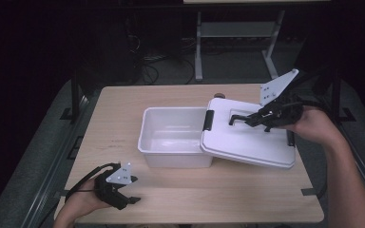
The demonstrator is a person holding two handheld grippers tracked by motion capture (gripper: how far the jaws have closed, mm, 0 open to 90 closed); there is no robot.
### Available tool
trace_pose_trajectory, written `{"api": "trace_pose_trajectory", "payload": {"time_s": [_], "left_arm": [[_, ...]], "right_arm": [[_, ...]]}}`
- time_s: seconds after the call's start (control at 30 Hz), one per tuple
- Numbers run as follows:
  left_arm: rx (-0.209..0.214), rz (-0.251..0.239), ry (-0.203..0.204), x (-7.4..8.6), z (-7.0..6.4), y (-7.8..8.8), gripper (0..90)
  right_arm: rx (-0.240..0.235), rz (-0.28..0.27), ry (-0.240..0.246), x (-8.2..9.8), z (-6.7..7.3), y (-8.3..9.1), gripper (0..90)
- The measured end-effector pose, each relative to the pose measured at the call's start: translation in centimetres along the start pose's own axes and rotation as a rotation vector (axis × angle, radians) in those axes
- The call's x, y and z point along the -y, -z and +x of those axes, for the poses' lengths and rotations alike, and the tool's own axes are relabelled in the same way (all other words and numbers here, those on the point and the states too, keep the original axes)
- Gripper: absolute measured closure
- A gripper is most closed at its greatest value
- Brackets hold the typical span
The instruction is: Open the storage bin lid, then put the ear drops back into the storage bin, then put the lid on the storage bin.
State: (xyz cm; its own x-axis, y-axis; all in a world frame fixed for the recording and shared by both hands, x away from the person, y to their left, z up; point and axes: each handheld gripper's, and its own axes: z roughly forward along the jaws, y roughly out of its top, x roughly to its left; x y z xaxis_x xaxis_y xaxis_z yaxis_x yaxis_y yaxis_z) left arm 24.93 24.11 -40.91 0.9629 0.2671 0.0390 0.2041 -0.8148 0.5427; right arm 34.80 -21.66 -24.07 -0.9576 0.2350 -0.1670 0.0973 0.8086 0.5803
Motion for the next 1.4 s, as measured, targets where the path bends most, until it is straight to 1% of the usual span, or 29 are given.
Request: {"api": "trace_pose_trajectory", "payload": {"time_s": [0.17,0.5,0.63,0.8,1.03,1.4], "left_arm": [[0.002,-0.005,0.000,0.0,0.0,0.0,33.5],[0.003,-0.002,-0.006,-0.1,-0.1,0.1,33.5],[0.003,-0.010,-0.007,0.0,-0.1,0.2,33.5],[0.005,-0.004,-0.003,0.1,0.1,0.2,33.5],[0.008,-0.010,-0.009,0.0,0.0,0.2,33.5],[0.010,-0.013,-0.007,0.1,0.1,0.4,33.5]], "right_arm": [[-0.015,-0.011,0.017,-1.0,-0.2,-0.9,83.6],[-0.042,-0.007,0.041,-3.1,-0.4,-2.4,83.6],[-0.052,-0.019,0.051,-4.0,-0.5,-2.9,83.6],[-0.064,-0.025,0.064,-5.2,-0.7,-3.6,83.5],[-0.086,-0.025,0.083,-6.7,-0.9,-5.1,83.5],[-0.111,-0.026,0.113,-9.2,-1.0,-7.0,83.5]]}}
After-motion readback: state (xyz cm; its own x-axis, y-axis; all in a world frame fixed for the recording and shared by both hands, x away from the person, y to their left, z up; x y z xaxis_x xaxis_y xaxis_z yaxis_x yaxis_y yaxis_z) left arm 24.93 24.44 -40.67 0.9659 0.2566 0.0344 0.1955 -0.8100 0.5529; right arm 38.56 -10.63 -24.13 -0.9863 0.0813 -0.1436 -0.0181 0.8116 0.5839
